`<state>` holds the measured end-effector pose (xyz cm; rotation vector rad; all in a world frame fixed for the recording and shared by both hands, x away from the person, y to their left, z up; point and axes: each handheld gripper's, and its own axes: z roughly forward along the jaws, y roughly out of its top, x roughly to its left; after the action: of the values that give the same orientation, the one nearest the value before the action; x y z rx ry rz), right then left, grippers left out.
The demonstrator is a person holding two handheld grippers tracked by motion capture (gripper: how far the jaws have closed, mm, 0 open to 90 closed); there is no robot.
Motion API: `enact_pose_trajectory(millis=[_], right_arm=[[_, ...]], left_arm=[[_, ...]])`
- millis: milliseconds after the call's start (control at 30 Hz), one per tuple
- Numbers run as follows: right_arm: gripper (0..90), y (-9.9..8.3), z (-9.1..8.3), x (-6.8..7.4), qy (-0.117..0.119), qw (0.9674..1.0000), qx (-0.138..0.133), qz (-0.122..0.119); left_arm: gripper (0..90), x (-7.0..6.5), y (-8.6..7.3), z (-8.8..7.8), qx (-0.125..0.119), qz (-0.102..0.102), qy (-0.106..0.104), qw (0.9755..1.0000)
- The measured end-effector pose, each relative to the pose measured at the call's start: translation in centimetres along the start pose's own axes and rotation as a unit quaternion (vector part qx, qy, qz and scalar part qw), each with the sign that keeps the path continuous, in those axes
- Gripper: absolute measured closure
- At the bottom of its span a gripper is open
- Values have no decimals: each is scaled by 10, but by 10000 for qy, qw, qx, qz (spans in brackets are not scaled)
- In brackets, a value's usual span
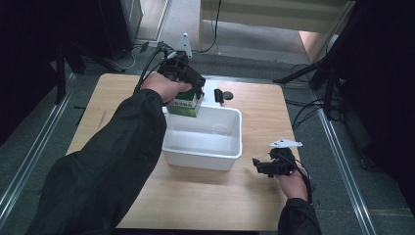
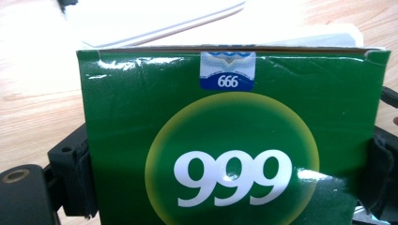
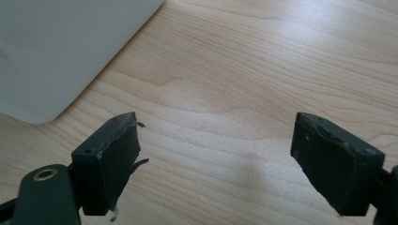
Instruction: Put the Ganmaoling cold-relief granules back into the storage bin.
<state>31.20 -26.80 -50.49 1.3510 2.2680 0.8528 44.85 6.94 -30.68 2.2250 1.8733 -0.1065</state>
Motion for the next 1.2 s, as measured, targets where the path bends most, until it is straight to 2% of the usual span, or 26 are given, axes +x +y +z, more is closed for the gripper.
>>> enact_pose_trajectory(millis=[100,267,433,567,733,900,1100,1200], right_arm=[[160,0,-1,0,3,10000,-3,-2],[160,0,1,0,14,10000,16,-3],[160,1,1,0,36,10000,1,-36],[160,1,2,0,46,10000,-11,-28],[160,1,1,0,49,10000,-11,-29],[160,1,0,0,42,10000,-19,-28],[160,0,0,0,43,10000,-1,-15],[160,0,-1,-1,37,10000,-15,-23]], left_arm=[[58,-5,0,8,41,49,39,10000],[58,-10,-2,25,101,-75,64,9999],[58,-16,-2,42,201,-64,95,9997],[57,-23,-1,51,204,-64,192,9996],[57,-30,1,56,255,-123,201,9994],[56,-34,2,64,302,-79,343,9989],[54,-33,0,76,357,-111,197,9991],[54,-31,0,83,384,-152,288,9987]])
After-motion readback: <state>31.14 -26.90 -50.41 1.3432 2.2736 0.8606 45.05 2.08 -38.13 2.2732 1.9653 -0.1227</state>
